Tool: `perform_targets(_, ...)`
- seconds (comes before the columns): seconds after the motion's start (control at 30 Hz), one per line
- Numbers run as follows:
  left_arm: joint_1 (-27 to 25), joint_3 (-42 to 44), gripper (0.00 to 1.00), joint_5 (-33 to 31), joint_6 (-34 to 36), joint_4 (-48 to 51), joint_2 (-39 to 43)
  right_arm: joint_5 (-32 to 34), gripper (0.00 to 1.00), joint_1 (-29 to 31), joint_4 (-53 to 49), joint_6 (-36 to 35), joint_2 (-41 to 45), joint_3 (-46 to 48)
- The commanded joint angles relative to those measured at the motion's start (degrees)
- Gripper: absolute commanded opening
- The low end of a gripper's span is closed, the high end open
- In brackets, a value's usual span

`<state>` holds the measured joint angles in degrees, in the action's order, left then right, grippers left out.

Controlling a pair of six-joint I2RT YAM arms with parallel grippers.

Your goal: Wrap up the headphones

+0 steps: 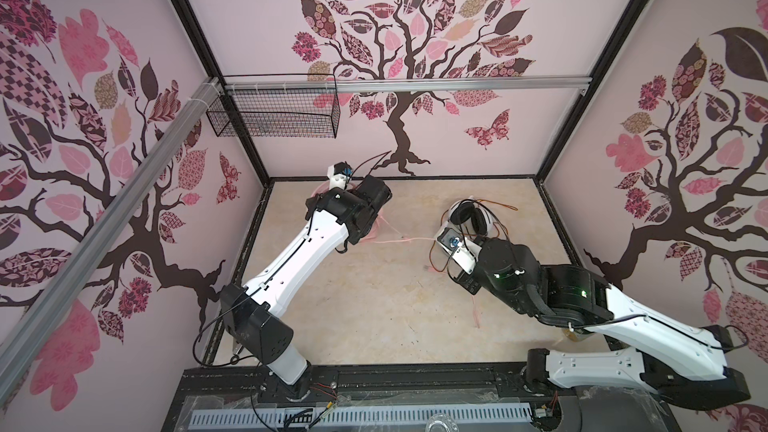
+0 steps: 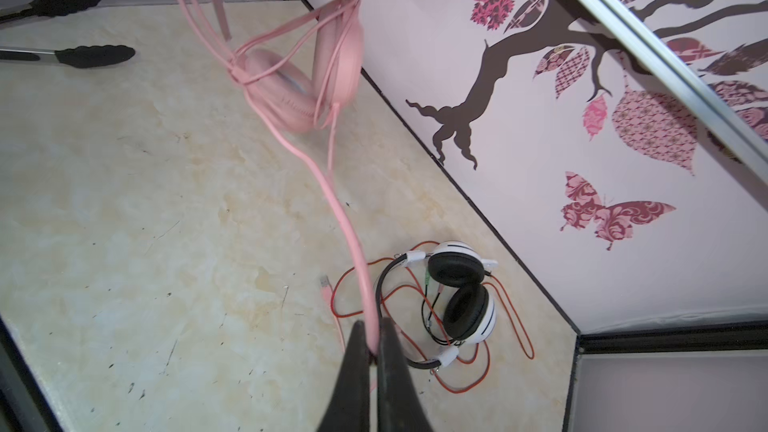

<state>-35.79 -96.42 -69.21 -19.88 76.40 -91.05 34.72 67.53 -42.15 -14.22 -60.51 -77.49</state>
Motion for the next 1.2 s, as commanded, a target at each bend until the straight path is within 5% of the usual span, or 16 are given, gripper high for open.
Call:
perform_targets(0.0,-3.2,5.2,0.0,5.9,5.9,-9.6,7.6,0.3,0.0,-2.4,3.9,-2.8,0.7,-3.3)
perform_targets(0.27,-12.9,11.0,0.0,14.0,6.6,-9.3,13.9,-16.4,0.0,-10.7,8.3,-1.4,-3.4,-5.6)
perform_targets(0.4,-15.7,12.2,0.0,19.0,4.6,-8.8,17.4,-31.0,0.0,-17.2,10.9,3.8,-5.6,-6.5)
perform_targets(0.87,-16.0,17.8,0.0,37.6,4.5,-13.9,28.5,-67.4,0.0,-37.0,25.4,19.6,-12.0,0.9)
perform_targets(1.17,-15.2,10.0,0.0,45.0,2.2,-12.8,28.9,-79.9,0.0,-39.3,37.1,28.2,-16.7,11.1)
